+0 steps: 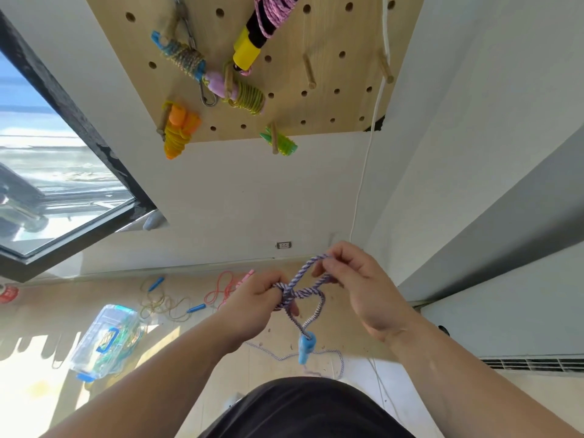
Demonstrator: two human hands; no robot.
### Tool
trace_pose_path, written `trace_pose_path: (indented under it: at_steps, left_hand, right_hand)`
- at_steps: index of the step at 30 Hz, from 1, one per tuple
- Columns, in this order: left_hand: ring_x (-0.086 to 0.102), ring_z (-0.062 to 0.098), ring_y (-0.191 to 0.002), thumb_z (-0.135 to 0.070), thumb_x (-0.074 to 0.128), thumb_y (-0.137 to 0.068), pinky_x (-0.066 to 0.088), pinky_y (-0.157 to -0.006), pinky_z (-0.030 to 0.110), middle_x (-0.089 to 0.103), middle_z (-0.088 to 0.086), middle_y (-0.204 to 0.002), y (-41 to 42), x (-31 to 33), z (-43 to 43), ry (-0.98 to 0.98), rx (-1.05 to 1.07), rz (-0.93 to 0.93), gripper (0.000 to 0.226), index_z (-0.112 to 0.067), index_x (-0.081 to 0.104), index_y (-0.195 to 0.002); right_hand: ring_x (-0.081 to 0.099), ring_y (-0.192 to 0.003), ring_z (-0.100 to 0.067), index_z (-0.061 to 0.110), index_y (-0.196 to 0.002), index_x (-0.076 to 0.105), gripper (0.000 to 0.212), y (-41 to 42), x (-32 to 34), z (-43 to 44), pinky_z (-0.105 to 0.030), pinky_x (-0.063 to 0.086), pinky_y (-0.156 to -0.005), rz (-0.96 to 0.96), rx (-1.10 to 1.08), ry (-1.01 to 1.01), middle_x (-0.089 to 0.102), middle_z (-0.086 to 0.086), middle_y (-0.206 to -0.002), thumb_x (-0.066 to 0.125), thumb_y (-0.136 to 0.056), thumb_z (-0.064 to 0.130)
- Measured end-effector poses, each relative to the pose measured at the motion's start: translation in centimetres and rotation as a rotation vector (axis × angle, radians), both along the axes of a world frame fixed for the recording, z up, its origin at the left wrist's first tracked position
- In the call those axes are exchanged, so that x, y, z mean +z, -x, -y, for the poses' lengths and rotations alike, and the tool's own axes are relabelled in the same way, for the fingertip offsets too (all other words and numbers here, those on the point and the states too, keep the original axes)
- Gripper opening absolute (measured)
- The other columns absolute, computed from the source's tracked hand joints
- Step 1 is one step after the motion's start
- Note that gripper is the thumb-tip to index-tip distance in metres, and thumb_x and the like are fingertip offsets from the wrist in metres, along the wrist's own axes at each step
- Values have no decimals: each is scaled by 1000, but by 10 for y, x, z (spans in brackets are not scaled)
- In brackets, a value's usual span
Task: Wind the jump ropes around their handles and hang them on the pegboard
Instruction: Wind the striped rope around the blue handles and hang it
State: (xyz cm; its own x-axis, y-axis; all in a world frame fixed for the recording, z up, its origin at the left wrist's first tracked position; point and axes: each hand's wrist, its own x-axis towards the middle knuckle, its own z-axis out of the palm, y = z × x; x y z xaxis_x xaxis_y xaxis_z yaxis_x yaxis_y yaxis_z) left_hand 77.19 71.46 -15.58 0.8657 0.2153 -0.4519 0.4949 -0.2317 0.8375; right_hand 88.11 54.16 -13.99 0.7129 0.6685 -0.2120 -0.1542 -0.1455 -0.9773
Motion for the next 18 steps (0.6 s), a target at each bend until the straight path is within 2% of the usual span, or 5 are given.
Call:
trace_pose_path:
  at_steps: [3, 8, 11, 14, 18]
  left_hand:
    - [67, 17, -103, -6, 45, -94, 43, -105, 43, 78, 4, -91, 3, -2, -1, 70, -7, -22, 28, -5, 72, -87]
    - [71, 25, -101, -2, 43, -96, 45, -105, 40, 77, 13, -85, -2, 2, 8, 161, -64, -40, 29, -3, 69, -85]
    - [71, 30, -100, 0, 39, -95, 42, -109, 49, 76, 15, -83, -4, 3, 5, 156, -47, -28, 30, -4, 68, -85]
    - [73, 26, -93, 0, 40, -94, 48, -104, 46, 75, 12, -79, -10, 9, 5, 80, -65, -9, 31, -4, 68, -80]
    - [62, 24, -67, -14, 40, -92, 53, -88, 50, 60, 9, -63, -12, 11, 5, 13, -62, -3, 30, -13, 56, -67]
  right_hand:
    - [60, -67, -24, 9, -76, 54, 20, -1, 11, -4, -34, 53, -74, -508, -55, -278, 65, -16, -74, 54, -96, 8]
    - [33, -43, -10, 15, -69, 33, 35, -4, 14, -5, -30, 49, -65, -529, -63, -320, 72, -19, -115, 63, -86, 10]
    - [69, -72, -16, 17, -66, 42, 29, -12, 20, -1, -34, 51, -84, -526, -169, -460, 66, -7, -135, 58, -86, 5]
    - [64, -124, -25, 20, -56, 52, 41, -21, 16, 5, -39, 40, -107, -469, -277, -486, 65, -6, -137, 51, -88, -5]
    - [65, -122, -25, 15, -56, 55, 44, -28, 7, 18, -38, 42, -107, -367, -351, -397, 70, -9, -128, 48, -91, -11]
